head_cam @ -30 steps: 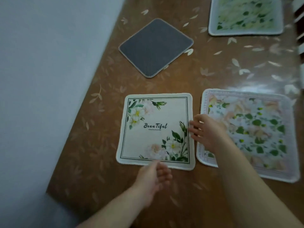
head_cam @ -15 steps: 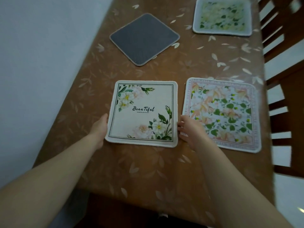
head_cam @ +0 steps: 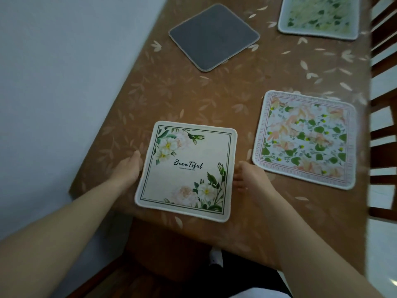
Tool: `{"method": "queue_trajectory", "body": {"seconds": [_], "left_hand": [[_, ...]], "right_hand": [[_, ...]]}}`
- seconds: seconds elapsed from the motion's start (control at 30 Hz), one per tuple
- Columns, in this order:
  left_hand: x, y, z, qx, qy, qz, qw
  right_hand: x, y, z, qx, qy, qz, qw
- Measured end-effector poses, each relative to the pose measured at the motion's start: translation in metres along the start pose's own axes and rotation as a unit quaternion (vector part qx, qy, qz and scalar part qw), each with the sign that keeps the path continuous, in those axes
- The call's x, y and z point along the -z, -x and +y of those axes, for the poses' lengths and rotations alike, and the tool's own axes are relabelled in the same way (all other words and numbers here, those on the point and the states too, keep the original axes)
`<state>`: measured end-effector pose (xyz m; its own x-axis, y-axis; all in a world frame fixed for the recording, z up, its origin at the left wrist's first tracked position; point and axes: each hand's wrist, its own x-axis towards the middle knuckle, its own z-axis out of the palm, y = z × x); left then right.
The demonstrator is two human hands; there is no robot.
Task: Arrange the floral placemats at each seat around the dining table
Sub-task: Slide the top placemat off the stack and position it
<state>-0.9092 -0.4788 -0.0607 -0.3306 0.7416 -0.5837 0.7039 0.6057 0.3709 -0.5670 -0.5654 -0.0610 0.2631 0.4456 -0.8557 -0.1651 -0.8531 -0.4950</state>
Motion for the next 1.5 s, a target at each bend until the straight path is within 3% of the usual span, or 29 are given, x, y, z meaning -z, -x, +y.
{"method": "queue_trajectory", "body": {"seconds": [0.07, 0.13, 0.37, 0.63, 0.9, 1.23, 1.5], "left_hand": [[-0.003, -0.002, 0.011, 0.023, 0.153, -0.039, 0.987], [-0.007, 0.000, 0.016, 0.035, 0.213, -0.063, 0.974], [0.000, 0.003, -0.001, 0.004, 0.196, -0.085, 0.977], [0.019, 0.002, -0.025, -0.025, 0.303, -0.128, 0.944], [0.042, -0.011, -0.038, -0.040, 0.366, -0.164, 0.915], [0.062, -0.039, -0.053, -0.029, 0.367, -0.244, 0.897], [0.062, -0.050, -0.039, -0.037, 0.341, -0.236, 0.909]], "right_hand": [[-0.005, 0.003, 0.000, 0.002, -0.022, 0.006, 1.000], [-0.006, 0.007, 0.000, -0.001, -0.011, -0.002, 1.000], [-0.021, 0.025, 0.019, 0.003, 0.020, 0.007, 1.000], [-0.043, 0.035, 0.041, 0.008, -0.049, 0.011, 0.999], [-0.058, 0.029, 0.040, 0.037, -0.038, 0.032, 0.998], [-0.088, 0.049, 0.038, 0.031, -0.065, 0.043, 0.996], [-0.097, 0.064, 0.037, 0.013, -0.137, 0.039, 0.990]]}}
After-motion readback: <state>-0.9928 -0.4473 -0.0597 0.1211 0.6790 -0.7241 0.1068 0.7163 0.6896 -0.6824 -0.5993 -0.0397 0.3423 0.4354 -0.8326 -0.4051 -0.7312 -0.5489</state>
